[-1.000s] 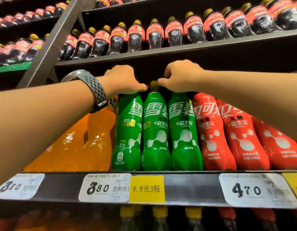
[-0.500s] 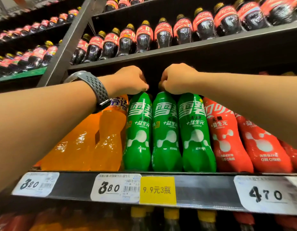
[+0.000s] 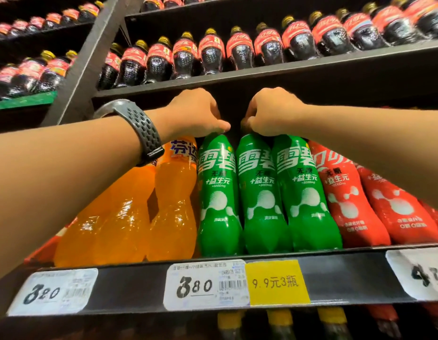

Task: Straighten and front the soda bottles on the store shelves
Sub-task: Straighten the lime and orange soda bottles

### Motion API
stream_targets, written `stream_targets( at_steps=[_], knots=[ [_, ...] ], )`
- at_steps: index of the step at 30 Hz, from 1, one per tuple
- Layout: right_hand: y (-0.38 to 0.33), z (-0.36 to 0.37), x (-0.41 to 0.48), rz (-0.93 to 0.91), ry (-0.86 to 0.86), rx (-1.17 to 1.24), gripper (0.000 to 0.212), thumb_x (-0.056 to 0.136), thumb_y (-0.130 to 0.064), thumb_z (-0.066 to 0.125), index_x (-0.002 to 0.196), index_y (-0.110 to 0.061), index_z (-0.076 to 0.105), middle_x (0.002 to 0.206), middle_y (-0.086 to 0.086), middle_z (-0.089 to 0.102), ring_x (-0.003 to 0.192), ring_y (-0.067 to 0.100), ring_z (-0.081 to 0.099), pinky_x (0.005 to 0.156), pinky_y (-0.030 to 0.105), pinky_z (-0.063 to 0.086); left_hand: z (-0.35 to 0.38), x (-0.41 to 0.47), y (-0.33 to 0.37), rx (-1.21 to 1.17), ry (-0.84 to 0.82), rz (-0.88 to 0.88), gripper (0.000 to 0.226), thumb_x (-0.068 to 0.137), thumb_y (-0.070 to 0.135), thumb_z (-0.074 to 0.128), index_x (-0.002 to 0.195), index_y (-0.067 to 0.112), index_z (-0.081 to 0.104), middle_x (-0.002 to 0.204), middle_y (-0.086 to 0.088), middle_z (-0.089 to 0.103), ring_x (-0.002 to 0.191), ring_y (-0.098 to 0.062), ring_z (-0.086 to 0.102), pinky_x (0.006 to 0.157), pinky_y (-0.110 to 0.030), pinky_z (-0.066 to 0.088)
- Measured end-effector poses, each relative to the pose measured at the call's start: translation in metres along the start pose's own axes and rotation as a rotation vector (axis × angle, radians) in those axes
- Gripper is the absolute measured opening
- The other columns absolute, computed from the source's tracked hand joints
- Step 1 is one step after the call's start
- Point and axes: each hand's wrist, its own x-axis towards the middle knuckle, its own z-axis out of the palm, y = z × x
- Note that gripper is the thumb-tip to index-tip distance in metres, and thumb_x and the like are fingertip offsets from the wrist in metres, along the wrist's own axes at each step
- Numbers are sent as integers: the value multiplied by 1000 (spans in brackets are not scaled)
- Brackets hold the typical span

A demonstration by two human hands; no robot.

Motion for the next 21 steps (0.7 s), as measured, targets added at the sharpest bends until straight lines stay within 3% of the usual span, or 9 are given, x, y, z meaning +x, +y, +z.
stream_targets(
  at_steps=[5,9,12,14,18,21],
  knots=[
    [-4,-4,1,31,-27,-34,31,85,-42,63,106,-19,69,92,5,62,96,30,58,90,40,43,1,-3,-5,3,33,38,48,84,57,59,109,17,68,105,0,67,98,-21,61,88,-40,51],
    [-6,-6,3,16,-16,-48,33,85,-44,60,103,-18,69,101,8,67,98,31,59,86,38,49,-9,-5,-20,-13,100,18,30,96,42,46,92,17,62,93,-5,59,91,-26,53,71,-31,36],
    [-18,-11,7,-44,143,35,28,85,-38,57,98,-18,70,101,10,69,98,31,60,83,35,49,-24,-9,-43,29,89,2,28,96,29,45,105,14,67,111,-10,65,106,-30,55,79,-31,39],
    [-34,-13,9,-96,156,76,27,86,-35,54,101,-19,70,103,8,69,99,29,60,82,32,47,-32,-17,-59,51,80,-19,28,95,25,46,110,16,68,117,-9,65,109,-28,56,85,-32,41],
    [-70,-9,15,-150,5,94,32,92,-39,51,112,-20,67,111,4,67,103,23,58,81,29,45,-43,-31,-89,154,18,-97,31,93,35,52,111,15,66,115,-9,65,105,-28,57,81,-32,42],
    [-90,-2,20,-155,-69,111,37,94,-43,49,119,-20,63,116,4,64,105,23,57,85,31,47,-47,-38,-101,221,-29,-149,48,89,52,55,110,11,68,112,-10,67,102,-27,59,75,-29,42]
  ],
)
